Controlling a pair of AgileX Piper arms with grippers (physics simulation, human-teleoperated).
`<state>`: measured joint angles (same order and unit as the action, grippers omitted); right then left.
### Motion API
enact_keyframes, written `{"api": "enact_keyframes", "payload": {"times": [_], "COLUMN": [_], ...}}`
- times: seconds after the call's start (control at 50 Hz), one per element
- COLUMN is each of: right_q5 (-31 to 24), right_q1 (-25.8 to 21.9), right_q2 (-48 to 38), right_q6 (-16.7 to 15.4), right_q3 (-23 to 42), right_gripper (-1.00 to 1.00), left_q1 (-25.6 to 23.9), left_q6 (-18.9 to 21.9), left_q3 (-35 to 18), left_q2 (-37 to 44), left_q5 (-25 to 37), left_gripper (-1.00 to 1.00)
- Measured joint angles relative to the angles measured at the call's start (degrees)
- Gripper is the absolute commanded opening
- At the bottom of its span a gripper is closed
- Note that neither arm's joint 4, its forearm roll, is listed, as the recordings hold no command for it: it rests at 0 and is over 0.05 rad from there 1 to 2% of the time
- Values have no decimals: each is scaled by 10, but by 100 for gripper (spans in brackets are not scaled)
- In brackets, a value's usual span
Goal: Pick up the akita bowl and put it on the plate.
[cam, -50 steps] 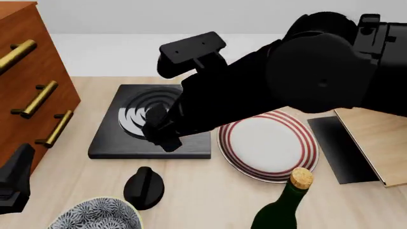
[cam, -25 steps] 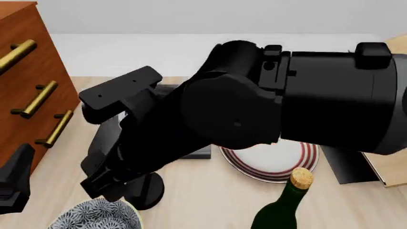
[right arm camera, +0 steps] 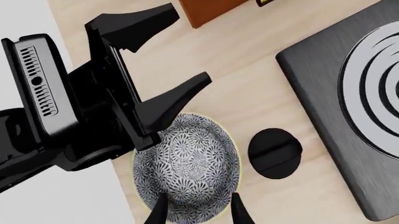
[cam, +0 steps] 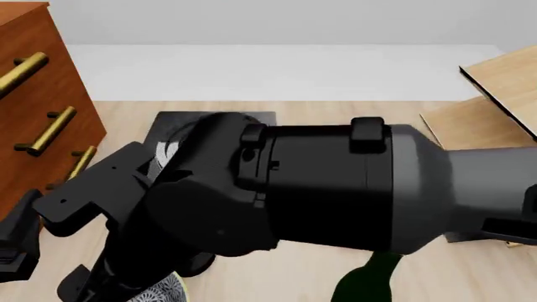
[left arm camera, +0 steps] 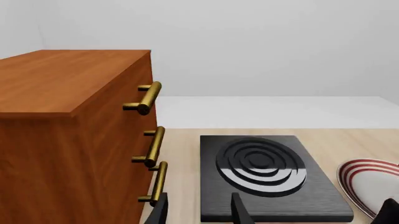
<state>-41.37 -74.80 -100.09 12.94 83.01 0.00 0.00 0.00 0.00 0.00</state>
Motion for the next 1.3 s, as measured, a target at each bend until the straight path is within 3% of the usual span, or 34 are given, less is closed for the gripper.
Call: {"api": "enact_keyframes", "payload": {"times": [0.28,0.72,1.3], "right_q5": [-1,-18,29], "right_q1": [-8,43,61], "right_q2": [-34,-84,-116], "right_q6": [1,-41,-40], "right_q3": [16,54,17], "right_gripper": [100,100,100], "left_q1": [0,0,0], "left_q6": [0,0,0], "left_q3": [0,0,0], "left_q2": [0,0,0], "left_q5": [0,0,0], "left_gripper": [100,100,100]}}
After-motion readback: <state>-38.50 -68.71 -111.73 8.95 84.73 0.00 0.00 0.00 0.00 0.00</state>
